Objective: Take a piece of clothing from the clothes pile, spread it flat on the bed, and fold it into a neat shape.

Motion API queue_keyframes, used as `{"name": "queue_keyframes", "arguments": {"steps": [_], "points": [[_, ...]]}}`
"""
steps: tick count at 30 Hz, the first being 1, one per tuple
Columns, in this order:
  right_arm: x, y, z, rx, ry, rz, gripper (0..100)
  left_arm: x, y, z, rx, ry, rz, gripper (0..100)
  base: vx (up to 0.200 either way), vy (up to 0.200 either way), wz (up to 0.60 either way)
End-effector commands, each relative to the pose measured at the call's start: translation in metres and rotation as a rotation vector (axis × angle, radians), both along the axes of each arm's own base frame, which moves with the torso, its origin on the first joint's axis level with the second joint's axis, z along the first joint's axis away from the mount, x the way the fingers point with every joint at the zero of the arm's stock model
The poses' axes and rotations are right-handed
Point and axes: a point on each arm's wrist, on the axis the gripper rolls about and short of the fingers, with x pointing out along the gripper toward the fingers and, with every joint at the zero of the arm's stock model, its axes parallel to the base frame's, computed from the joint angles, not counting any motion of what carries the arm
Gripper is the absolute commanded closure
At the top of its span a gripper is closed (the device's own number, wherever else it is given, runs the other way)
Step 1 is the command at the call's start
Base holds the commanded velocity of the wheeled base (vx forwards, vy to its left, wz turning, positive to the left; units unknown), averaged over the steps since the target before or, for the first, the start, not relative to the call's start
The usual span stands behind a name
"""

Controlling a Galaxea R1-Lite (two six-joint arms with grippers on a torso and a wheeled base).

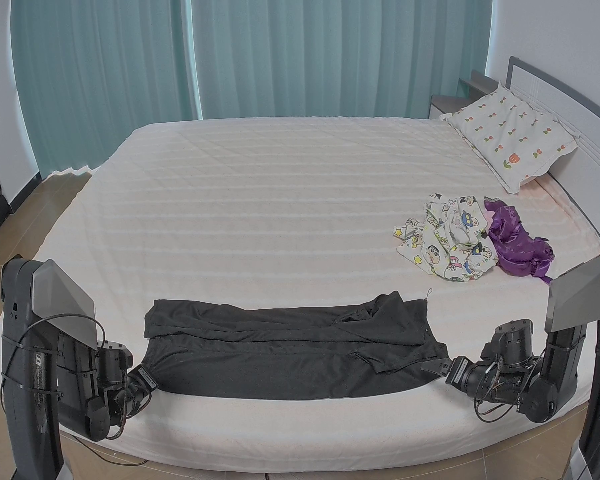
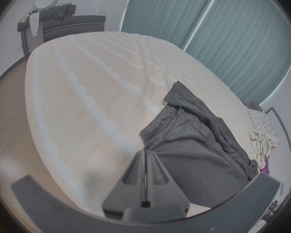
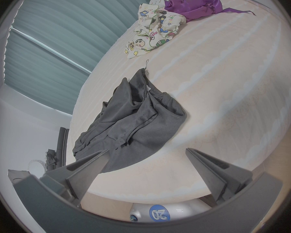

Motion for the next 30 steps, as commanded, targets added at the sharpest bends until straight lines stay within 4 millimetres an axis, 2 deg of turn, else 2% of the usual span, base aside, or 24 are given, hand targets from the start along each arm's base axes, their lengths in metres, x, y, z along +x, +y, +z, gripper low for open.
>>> {"name": "queue_keyframes", "arguments": {"steps": [1,4,8,17,18,20,30], "points": [[0.0,0.001,-0.009,-0.017,0.027,-0.002,0,-0.007,0.002,-0.001,0.001,0.028,0.006,100,0.0,0.0,0.0],[0.002,0.001,-0.016,-0.042,0.034,-0.024,0,-0.01,0.004,-0.001,0.001,0.041,0.014,100,0.0,0.0,0.0],[0.016,0.01,-0.029,-0.076,0.013,-0.043,0,-0.016,0.007,0.0,0.001,0.062,0.027,100,0.0,0.0,0.0],[0.034,0.024,-0.037,-0.109,-0.043,-0.066,0,-0.017,0.009,0.0,-0.008,0.061,0.036,100,0.0,0.0,0.0],[0.038,0.024,-0.04,-0.111,-0.05,-0.074,100,-0.017,0.009,0.0,-0.008,0.061,0.035,100,0.0,0.0,0.0],[0.04,0.024,-0.042,-0.115,-0.056,-0.086,100,-0.016,0.009,0.0,-0.008,0.061,0.035,100,0.0,0.0,0.0],[0.021,0.016,-0.037,-0.181,-0.022,-0.085,100,-0.023,0.009,0.009,-0.005,0.059,0.029,100,0.0,0.0,0.0]]}}
